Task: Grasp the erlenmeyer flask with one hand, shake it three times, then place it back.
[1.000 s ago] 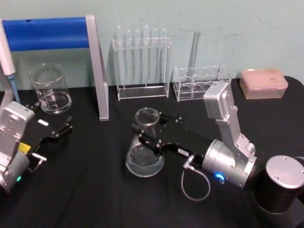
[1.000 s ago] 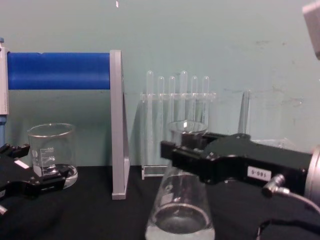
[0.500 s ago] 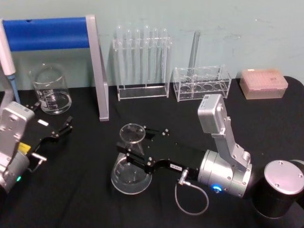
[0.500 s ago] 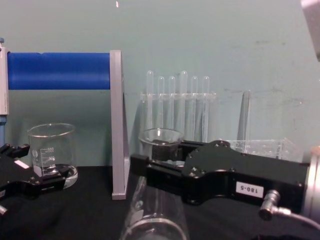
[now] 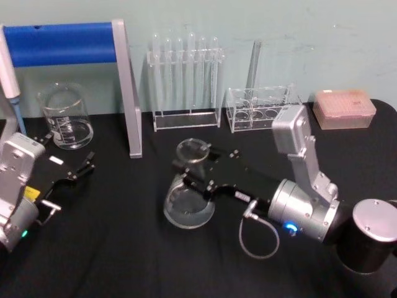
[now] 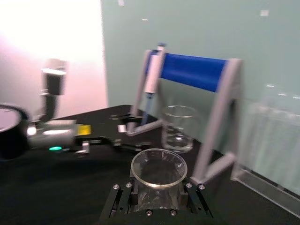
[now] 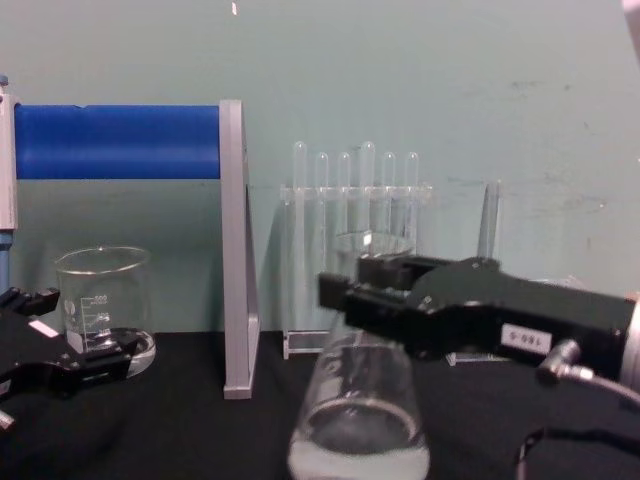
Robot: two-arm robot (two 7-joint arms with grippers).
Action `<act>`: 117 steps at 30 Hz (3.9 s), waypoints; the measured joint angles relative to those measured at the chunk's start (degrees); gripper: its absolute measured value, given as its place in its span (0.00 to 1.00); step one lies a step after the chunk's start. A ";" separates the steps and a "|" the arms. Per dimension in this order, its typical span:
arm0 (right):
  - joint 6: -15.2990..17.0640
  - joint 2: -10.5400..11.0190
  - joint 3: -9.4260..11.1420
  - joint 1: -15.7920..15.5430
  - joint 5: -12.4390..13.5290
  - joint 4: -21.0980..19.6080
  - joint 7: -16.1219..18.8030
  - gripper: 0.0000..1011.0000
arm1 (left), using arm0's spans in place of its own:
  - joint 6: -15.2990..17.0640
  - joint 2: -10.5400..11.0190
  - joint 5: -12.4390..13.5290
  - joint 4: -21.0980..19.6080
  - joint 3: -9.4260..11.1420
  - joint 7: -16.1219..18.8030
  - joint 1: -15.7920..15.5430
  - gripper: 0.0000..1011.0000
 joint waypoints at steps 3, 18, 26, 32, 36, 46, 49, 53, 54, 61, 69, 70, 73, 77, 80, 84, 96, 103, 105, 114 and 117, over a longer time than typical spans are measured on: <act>0.21 -0.31 1.26 0.31 0.00 0.83 -1.81 0.45 | 0.00 0.00 0.00 0.00 0.00 0.00 0.00 0.99; 0.90 -1.53 7.52 1.21 -1.07 4.77 -7.78 0.45 | 0.00 0.00 0.00 0.00 0.00 0.00 0.00 0.99; 1.01 -2.04 10.51 1.33 -1.59 6.32 -9.36 0.45 | 0.00 0.00 0.00 0.00 0.00 0.00 0.00 0.99; 1.38 -2.50 11.58 1.26 -2.07 6.62 -9.70 0.45 | 0.00 0.00 0.00 0.00 0.00 0.00 0.00 0.99; 1.66 -2.78 11.59 1.11 -2.33 6.46 -9.43 0.45 | 0.00 0.00 0.00 0.00 0.00 0.00 0.00 0.99; 2.09 -3.31 8.92 0.21 -2.37 3.83 -6.32 0.45 | 0.00 0.00 0.00 0.00 0.00 0.00 0.00 0.99; 2.10 -3.26 8.22 -0.07 -2.01 2.85 -5.48 0.45 | 0.00 0.00 0.00 0.00 0.00 0.00 0.00 0.99; 2.04 -3.12 7.31 -0.31 -1.51 1.77 -4.63 0.45 | 0.00 0.00 0.00 0.00 0.00 0.00 0.00 0.99; 2.02 -3.02 7.02 -0.37 -1.39 1.53 -4.47 0.45 | 0.00 0.00 0.00 0.00 0.00 0.00 0.00 0.99; 1.98 -2.68 6.12 -0.42 -1.04 1.21 -4.25 0.45 | 0.00 0.00 0.00 0.00 0.00 0.00 0.00 0.99; 1.85 -2.43 5.56 -0.34 -0.97 1.32 -4.31 0.45 | 0.00 0.00 0.00 0.00 0.00 0.00 0.00 0.99; 1.83 -2.37 5.41 -0.34 -0.97 1.39 -4.31 0.45 | 0.00 0.00 0.00 0.00 0.00 0.00 0.00 0.99; 1.74 -2.34 5.07 -0.36 -1.03 1.61 -4.30 0.45 | 0.00 0.00 0.00 0.00 0.00 0.00 0.00 0.99; 1.59 -2.36 4.80 -0.37 -1.14 2.01 -4.29 0.45 | 0.00 0.00 0.00 0.00 0.00 0.00 0.00 0.99; 1.41 -2.39 4.64 -0.34 -1.26 2.39 -4.28 0.45 | 0.00 0.00 0.00 0.00 0.00 0.00 0.00 0.99; 1.09 -2.44 4.39 -0.28 -1.51 2.98 -4.20 0.45 | 0.00 0.00 0.00 0.00 0.00 0.00 0.00 0.99; -1.79 -2.73 3.43 -0.27 -2.73 5.76 -2.71 0.45 | 0.00 0.00 0.00 0.00 0.00 0.00 0.00 0.99; -2.65 -2.93 2.90 -0.39 -3.21 7.04 -1.97 0.45 | 0.00 0.00 0.00 0.00 0.00 0.00 0.00 0.99; -2.73 -3.02 2.83 -0.43 -3.25 7.30 -1.91 0.44 | 0.00 0.00 0.00 0.00 0.00 0.00 0.00 0.99; -2.96 -3.34 2.32 -0.64 -3.56 8.51 -1.39 0.45 | 0.00 0.00 0.00 0.00 0.00 0.00 0.00 0.99; -3.00 -3.40 2.12 -0.70 -3.74 8.76 -1.26 0.45 | 0.00 0.00 0.00 0.00 0.00 0.00 0.00 0.99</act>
